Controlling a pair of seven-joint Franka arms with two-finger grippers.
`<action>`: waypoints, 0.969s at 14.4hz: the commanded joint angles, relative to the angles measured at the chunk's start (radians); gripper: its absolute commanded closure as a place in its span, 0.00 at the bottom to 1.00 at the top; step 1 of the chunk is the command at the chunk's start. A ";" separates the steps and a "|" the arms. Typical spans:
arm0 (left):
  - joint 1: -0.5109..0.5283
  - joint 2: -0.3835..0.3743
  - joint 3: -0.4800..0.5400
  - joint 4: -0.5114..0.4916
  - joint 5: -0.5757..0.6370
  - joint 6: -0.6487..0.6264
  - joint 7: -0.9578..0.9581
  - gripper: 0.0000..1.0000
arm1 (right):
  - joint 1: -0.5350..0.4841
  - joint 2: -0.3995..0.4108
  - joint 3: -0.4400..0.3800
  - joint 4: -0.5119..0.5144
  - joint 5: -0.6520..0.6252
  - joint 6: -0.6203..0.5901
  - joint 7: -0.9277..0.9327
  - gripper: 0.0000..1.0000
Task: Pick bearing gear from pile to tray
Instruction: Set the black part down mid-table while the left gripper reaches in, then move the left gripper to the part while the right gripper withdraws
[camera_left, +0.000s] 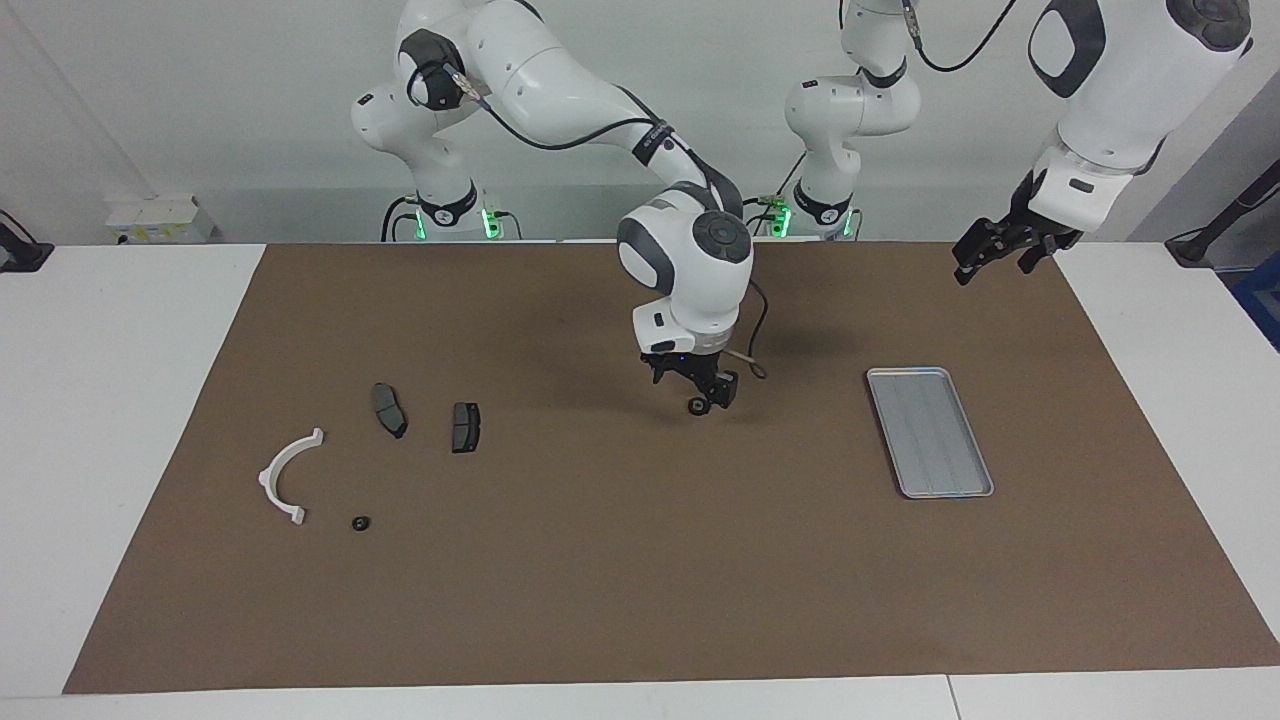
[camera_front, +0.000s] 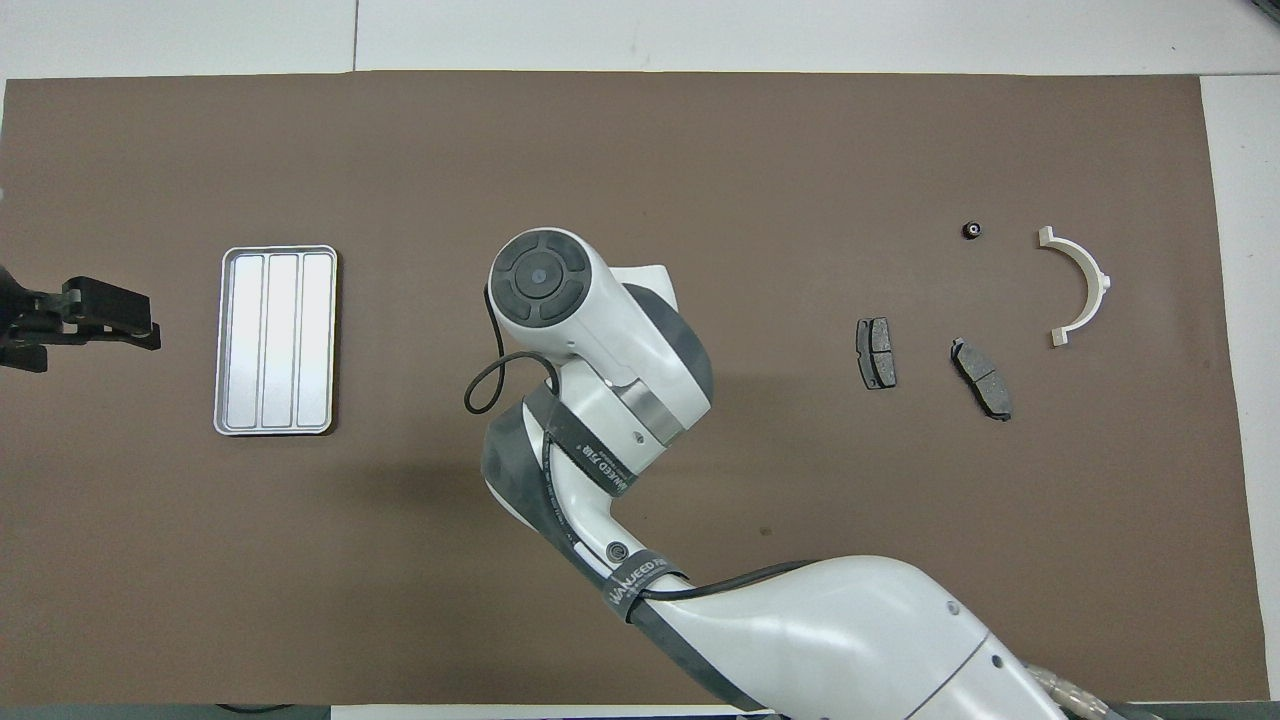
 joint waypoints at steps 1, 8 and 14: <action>-0.016 -0.031 -0.001 -0.038 -0.011 0.034 -0.004 0.00 | -0.092 -0.073 0.013 0.004 -0.003 -0.057 -0.209 0.00; -0.263 0.046 -0.020 -0.084 -0.036 0.247 -0.416 0.00 | -0.360 -0.181 0.013 -0.021 0.001 -0.160 -0.835 0.00; -0.447 0.263 -0.017 -0.071 -0.028 0.469 -0.673 0.00 | -0.553 -0.224 0.013 -0.224 0.003 0.068 -1.197 0.00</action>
